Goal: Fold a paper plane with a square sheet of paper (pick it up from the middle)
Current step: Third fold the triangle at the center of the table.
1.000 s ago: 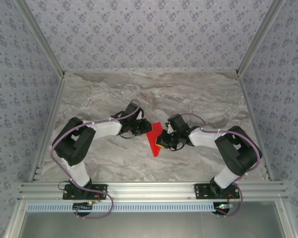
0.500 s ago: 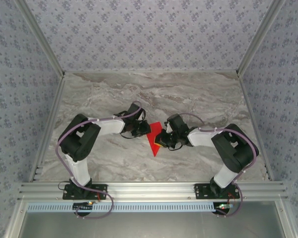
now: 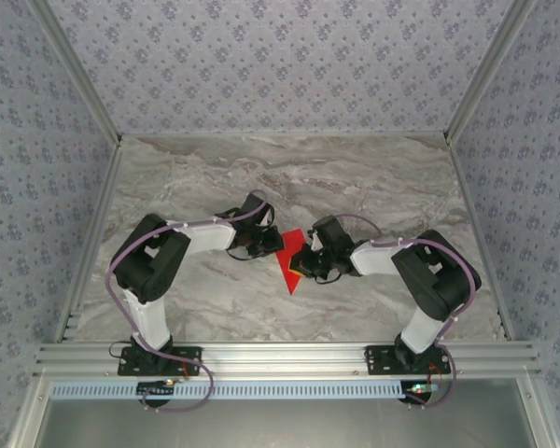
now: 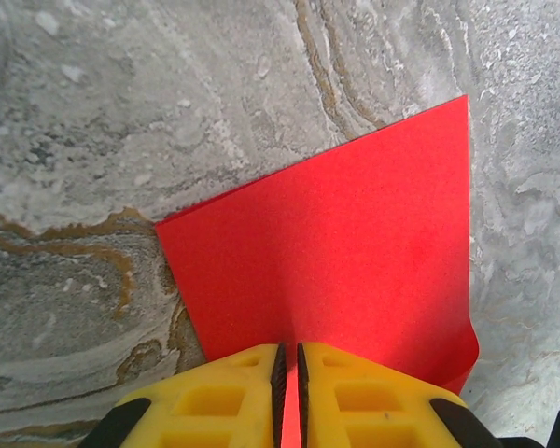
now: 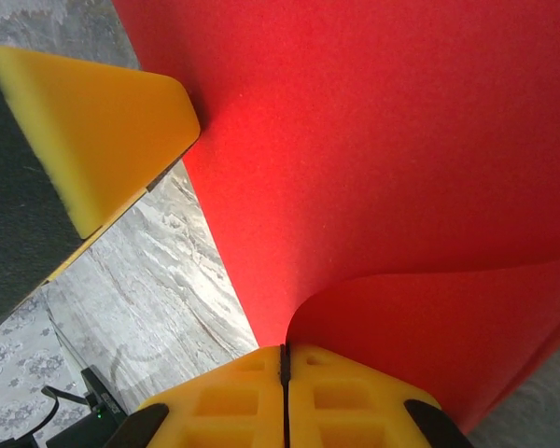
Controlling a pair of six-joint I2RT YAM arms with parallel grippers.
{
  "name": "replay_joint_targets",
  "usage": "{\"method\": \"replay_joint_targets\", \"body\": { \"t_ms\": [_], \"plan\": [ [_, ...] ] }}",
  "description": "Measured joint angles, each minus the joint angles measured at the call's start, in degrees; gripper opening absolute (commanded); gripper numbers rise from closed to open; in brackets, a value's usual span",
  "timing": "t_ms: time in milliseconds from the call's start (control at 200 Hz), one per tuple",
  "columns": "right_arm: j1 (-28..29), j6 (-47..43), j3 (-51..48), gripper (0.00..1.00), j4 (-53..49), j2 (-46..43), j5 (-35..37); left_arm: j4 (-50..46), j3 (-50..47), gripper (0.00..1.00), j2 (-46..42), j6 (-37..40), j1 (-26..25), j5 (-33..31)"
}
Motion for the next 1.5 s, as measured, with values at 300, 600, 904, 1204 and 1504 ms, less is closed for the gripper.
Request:
{"method": "replay_joint_targets", "body": {
  "t_ms": [300, 600, 904, 1204, 1504],
  "plan": [
    [0.0, 0.0, -0.2, 0.08, 1.1, 0.7, 0.0, 0.0, 0.0, 0.14, 0.0, 0.0, -0.1, 0.0],
    [0.0, 0.2, -0.5, 0.07, 2.3, 0.8, 0.0, 0.0, 0.0, 0.14, 0.1, 0.0, -0.1, 0.0],
    [0.0, 0.2, -0.6, 0.07, 2.7, 1.0, 0.0, 0.0, 0.1, 0.14, 0.2, 0.0, -0.1, 0.0],
    [0.0, 0.1, -0.6, 0.07, 3.9, 1.7, -0.3, 0.0, 0.1, 0.14, 0.2, 0.0, -0.1, 0.0],
    [0.0, 0.1, -0.6, 0.08, 4.9, 2.1, -0.3, 0.0, 0.2, 0.14, 0.3, 0.0, -0.1, 0.0]
  ]
}}
